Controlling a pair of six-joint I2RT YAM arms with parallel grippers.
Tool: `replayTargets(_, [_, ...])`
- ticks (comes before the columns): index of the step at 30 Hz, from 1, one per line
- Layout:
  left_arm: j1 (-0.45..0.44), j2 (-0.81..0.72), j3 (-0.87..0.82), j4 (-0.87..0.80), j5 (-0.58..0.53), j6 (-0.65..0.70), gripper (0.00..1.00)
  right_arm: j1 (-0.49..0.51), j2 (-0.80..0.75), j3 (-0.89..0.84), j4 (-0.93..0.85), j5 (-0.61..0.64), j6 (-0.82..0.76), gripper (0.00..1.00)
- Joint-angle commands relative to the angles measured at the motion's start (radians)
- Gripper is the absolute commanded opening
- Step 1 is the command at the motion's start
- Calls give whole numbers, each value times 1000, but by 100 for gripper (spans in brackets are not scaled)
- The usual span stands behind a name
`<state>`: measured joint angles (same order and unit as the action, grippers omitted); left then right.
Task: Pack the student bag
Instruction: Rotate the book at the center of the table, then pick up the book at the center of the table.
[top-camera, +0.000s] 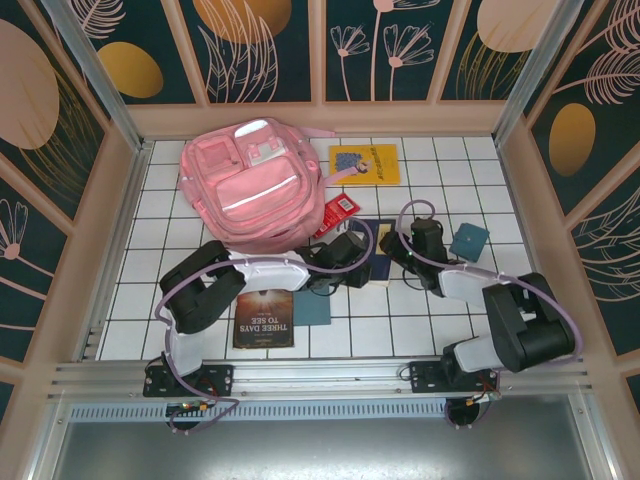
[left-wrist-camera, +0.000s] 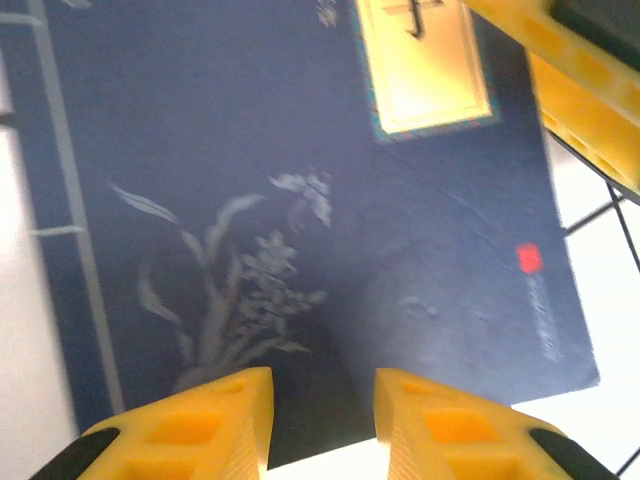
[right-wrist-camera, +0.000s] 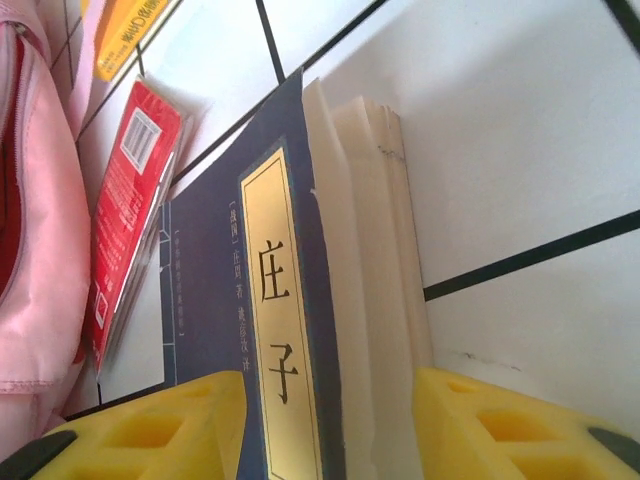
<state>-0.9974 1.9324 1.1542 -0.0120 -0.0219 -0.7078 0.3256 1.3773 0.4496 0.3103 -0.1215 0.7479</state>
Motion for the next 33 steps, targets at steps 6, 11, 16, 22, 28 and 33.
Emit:
replayTargets(6, [90, -14, 42, -46, -144, -9, 34, 25, -39, -26, -108, 24, -73, 48])
replayTargets(11, [112, 49, 82, -49, -86, -18, 37, 30, 47, 7, -105, -4, -87, 44])
replayTargets(16, [114, 84, 88, -73, -81, -45, 41, 39, 87, 18, -101, -20, -90, 30])
replayTargets(22, [120, 120, 93, -88, -53, -86, 43, 44, 103, 29, -108, -17, -94, 17])
replayTargets(28, [123, 96, 5, 135, 153, -120, 46, 49, 126, 32, -94, -36, -93, 9])
replayTargets(33, [132, 54, -78, 356, 319, -184, 45, 51, 139, 26, -79, -46, -88, 8])
